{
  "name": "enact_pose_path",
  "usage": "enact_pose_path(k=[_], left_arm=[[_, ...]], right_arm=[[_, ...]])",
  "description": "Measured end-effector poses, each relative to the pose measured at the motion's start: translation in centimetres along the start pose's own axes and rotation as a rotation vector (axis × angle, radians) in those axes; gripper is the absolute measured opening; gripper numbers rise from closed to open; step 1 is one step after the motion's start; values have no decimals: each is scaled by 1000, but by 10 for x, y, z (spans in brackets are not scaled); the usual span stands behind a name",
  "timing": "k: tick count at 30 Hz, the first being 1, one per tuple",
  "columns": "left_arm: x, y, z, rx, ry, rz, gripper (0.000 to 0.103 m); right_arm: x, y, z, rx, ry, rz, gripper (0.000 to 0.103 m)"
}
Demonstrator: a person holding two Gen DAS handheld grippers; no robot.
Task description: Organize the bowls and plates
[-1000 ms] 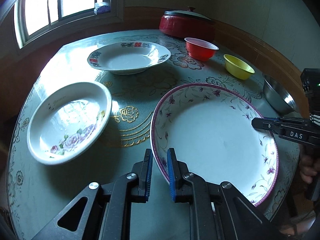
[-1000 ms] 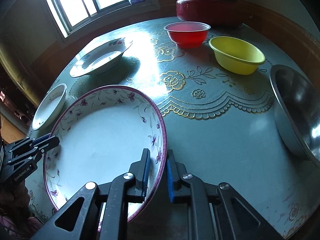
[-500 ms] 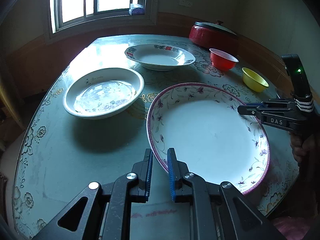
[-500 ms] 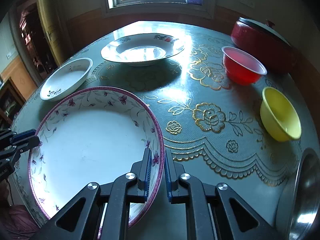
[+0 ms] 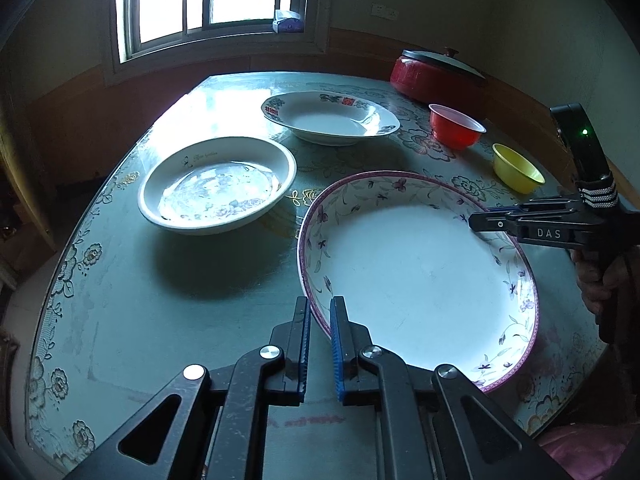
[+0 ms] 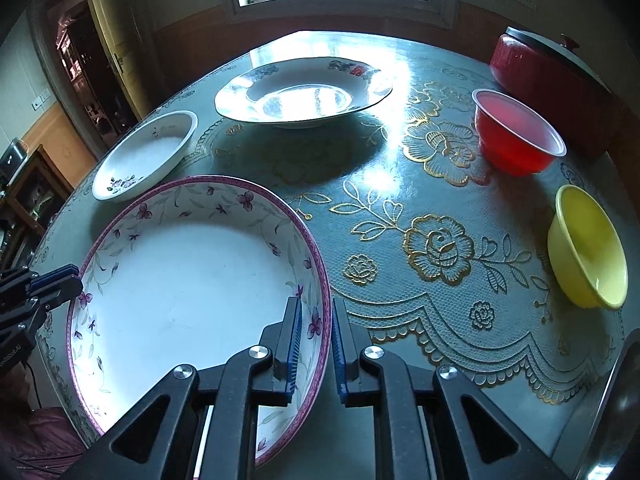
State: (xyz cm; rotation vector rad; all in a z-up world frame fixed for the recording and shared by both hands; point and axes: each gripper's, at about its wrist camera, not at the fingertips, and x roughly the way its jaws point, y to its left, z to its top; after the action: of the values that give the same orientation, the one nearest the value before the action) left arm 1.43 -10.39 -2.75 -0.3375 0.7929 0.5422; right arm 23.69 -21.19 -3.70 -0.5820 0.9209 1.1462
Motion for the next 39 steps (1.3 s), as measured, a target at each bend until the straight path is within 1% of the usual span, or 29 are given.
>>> enact_pose_path(k=[5,7,10,12,13,15,18,19,20,22,24,25,28,29,31,32,33,34,36,37,38,39], left_arm=[[5,6,7,-21,6,-3,7],[8,5,10,-6,3,8,7],[12,1,15,26,4,12,7],[12,-1,16,50,5,0,7],[10,0,16,56,0,-10,4],[10,3,18,55,4,-44,3],[11,11,24,56,13,-47,3],[9,15,26,53,10,-52,3],[7,18,29,51,4,-57,3],[7,24,35,51,-4,-52,1],[8,31,43,33,-7,-55,1],[8,34,48,13,-14,-65,1],[10,44,66,-27,-36,-66,1],[12,48,73,-38,-44,-51,1],[20,53,87,-50,-42,-43,1],[23,57,94,-66,-45,-32,1],[28,60,102,-82,-38,-30,1],[33,64,109,-97,-29,-40,1],[43,70,122,-123,-25,-48,5],[48,71,128,-118,-22,-49,10],[53,71,133,-112,-19,-49,17],[58,72,138,-104,-13,-55,21]], right_arm=[[2,0,8,15,-12,-9,11],[4,1,12,11,-12,-29,11],[7,-3,19,34,-1,-36,11],[8,-5,20,40,5,-41,12],[8,-5,21,37,13,-44,12],[8,-7,22,50,27,-41,12],[9,-10,24,65,38,-34,13],[8,-9,25,65,34,-32,14],[7,-10,27,70,33,-24,18],[7,-9,30,69,34,-20,18],[8,-6,31,40,39,-46,13],[8,-5,31,31,43,-55,13],[8,-9,34,41,42,-28,13],[6,-11,36,57,30,-16,13],[1,-16,43,84,3,-7,13],[-1,-18,48,97,-14,-2,19],[-2,-21,52,119,-32,12,26],[-3,-24,56,149,-46,36,28],[1,-29,65,197,-68,79,30],[4,-31,68,217,-78,82,30],[7,-33,71,243,-85,87,30],[10,-37,74,274,-92,102,30]])
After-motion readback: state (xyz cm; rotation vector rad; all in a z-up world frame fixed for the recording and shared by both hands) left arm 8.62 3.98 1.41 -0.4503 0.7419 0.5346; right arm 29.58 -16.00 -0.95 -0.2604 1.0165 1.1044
